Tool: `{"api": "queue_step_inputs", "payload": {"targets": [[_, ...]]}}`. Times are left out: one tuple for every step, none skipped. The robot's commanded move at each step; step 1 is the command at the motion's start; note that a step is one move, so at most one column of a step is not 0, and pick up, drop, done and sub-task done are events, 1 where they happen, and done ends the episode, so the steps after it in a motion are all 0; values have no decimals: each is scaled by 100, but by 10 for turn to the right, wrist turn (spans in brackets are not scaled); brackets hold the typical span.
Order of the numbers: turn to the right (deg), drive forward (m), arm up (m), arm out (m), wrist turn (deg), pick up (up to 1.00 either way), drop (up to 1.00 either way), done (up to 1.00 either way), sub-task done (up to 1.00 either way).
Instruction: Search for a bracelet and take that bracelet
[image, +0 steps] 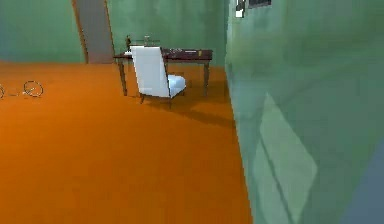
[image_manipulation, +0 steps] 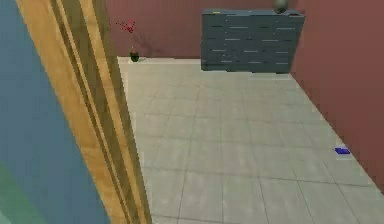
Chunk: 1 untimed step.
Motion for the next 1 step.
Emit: {"api": "queue_step_inputs", "payload": {"targets": [[0, 100, 0, 0, 0, 0, 0, 0, 0]]}}
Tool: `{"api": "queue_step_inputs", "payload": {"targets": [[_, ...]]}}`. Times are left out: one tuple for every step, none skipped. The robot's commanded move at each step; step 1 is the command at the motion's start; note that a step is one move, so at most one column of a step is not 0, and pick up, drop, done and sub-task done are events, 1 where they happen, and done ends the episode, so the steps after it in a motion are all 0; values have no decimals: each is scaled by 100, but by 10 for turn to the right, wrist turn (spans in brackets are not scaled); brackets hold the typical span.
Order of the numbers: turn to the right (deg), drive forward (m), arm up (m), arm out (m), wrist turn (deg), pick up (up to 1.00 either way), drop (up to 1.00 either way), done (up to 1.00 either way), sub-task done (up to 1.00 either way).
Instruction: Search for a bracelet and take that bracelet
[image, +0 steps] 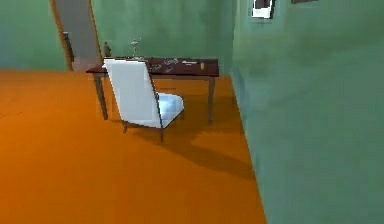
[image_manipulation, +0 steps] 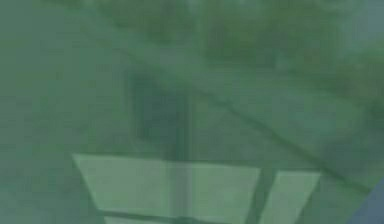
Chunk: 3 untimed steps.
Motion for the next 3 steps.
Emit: {"api": "queue_step_inputs", "payload": {"targets": [[30, 0, 0, 0, 0, 0, 0, 0, 0], [0, 100, 0, 0, 0, 0, 0, 0, 0], [0, 100, 0, 0, 0, 0, 0, 0, 0]]}}
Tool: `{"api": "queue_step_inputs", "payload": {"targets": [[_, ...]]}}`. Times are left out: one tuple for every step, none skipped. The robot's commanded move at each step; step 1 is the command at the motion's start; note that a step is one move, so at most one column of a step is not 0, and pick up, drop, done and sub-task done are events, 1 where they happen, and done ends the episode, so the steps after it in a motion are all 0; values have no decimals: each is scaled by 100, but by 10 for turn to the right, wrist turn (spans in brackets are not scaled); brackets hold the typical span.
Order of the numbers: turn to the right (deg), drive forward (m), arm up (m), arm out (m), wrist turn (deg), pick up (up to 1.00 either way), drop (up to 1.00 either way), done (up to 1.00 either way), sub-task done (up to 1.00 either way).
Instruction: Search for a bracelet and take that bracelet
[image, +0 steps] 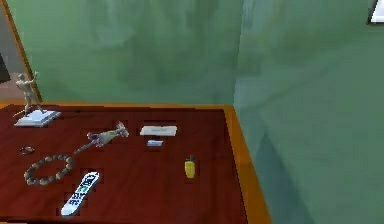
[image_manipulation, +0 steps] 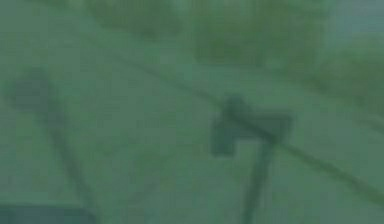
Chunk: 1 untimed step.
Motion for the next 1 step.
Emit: {"api": "queue_step_inputs", "payload": {"targets": [[180, 0, 0, 0, 0, 0, 0, 0, 0]]}}
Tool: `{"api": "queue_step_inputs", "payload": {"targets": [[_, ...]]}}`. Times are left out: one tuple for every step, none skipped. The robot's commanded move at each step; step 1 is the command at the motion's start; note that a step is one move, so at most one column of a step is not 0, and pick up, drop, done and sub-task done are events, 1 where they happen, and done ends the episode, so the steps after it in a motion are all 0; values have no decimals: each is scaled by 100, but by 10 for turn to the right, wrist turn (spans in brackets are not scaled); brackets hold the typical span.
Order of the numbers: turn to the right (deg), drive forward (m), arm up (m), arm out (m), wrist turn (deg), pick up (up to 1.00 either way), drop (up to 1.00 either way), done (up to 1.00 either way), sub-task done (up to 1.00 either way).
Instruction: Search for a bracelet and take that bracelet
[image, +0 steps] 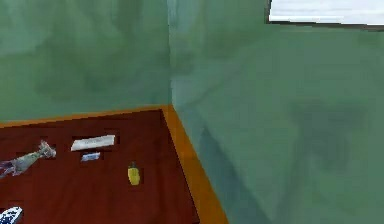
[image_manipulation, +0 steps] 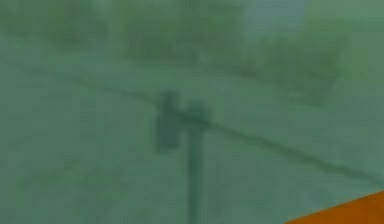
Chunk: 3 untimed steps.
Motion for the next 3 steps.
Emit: {"api": "queue_step_inputs", "payload": {"targets": [[0, 5, 0, 0, 0, 0, 0, 0, 0], [-450, 0, 0, 0, 0, 0, 0, 0, 0], [-450, 0, 0, 0, 0, 0, 0, 0, 0]]}}
